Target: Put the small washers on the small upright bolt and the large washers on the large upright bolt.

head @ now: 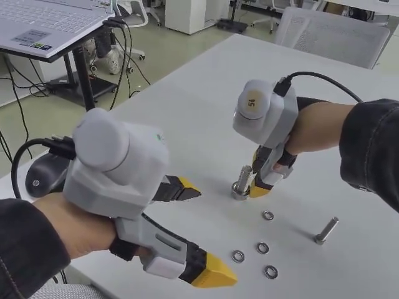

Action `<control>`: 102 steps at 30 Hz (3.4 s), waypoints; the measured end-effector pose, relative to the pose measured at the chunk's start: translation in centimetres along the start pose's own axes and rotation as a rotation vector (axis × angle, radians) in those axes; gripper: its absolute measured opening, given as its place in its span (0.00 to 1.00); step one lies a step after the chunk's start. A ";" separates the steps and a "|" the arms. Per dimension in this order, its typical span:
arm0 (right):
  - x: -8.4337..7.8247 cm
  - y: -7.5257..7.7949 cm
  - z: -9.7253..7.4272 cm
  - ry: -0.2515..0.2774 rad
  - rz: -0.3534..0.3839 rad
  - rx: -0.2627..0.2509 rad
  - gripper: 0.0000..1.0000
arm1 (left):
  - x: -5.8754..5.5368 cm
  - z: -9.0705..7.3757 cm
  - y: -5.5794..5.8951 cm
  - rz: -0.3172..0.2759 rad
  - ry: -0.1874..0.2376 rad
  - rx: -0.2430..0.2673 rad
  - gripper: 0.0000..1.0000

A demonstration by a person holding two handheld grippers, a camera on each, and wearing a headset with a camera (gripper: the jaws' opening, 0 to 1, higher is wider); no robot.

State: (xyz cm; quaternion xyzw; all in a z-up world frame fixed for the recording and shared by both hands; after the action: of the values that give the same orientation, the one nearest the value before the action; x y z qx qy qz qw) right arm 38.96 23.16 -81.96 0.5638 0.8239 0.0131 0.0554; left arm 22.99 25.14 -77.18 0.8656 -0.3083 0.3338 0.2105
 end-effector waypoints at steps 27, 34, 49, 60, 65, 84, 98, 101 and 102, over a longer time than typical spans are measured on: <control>-2.4 -1.9 0.3 -0.013 0.059 0.024 0.33 | 0.1 -0.3 0.2 0.014 -0.008 -0.003 0.81; -2.8 -2.7 1.2 -0.020 0.061 0.040 0.32 | 0.1 -0.4 0.3 0.017 -0.010 -0.004 0.80; -3.1 -3.4 2.2 -0.011 0.058 0.048 0.27 | 0.0 -0.1 0.2 0.017 -0.013 -0.002 0.80; -3.4 -3.5 2.6 -0.012 0.055 0.043 0.23 | 0.1 0.1 0.2 0.017 -0.013 -0.003 0.80; -3.4 -3.7 2.8 -0.013 0.056 0.047 0.21 | 0.2 0.2 0.2 0.015 -0.010 -0.002 0.80; -3.7 -3.3 2.8 -0.013 0.061 0.049 0.17 | 0.5 0.4 0.3 0.016 -0.010 -0.005 0.80; -3.7 -3.4 2.8 0.004 0.076 0.063 0.15 | 0.5 0.3 0.3 0.015 -0.009 -0.005 0.79; -3.7 -3.4 2.8 0.003 0.072 0.064 0.15 | 0.4 0.3 0.4 0.015 -0.012 -0.005 0.79; -3.7 -3.4 2.8 0.003 0.072 0.064 0.15 | 0.4 0.3 0.4 0.015 -0.012 -0.006 0.79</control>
State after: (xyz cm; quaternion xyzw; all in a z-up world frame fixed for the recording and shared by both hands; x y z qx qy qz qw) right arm 37.43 18.40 -84.79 0.5945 0.8033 -0.0105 0.0355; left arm 23.12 24.55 -77.05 0.8646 -0.3170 0.3294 0.2086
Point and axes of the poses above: the centre of the closed fingertips' face, and the gripper's own axes: z roughly forward along the fingers, y roughly to its right, x roughly out of its top, the point moved 3 cm from there along -z, roughly backward along the fingers, and after that the axes turned 13 degrees about -y, right-handed, at the moved point
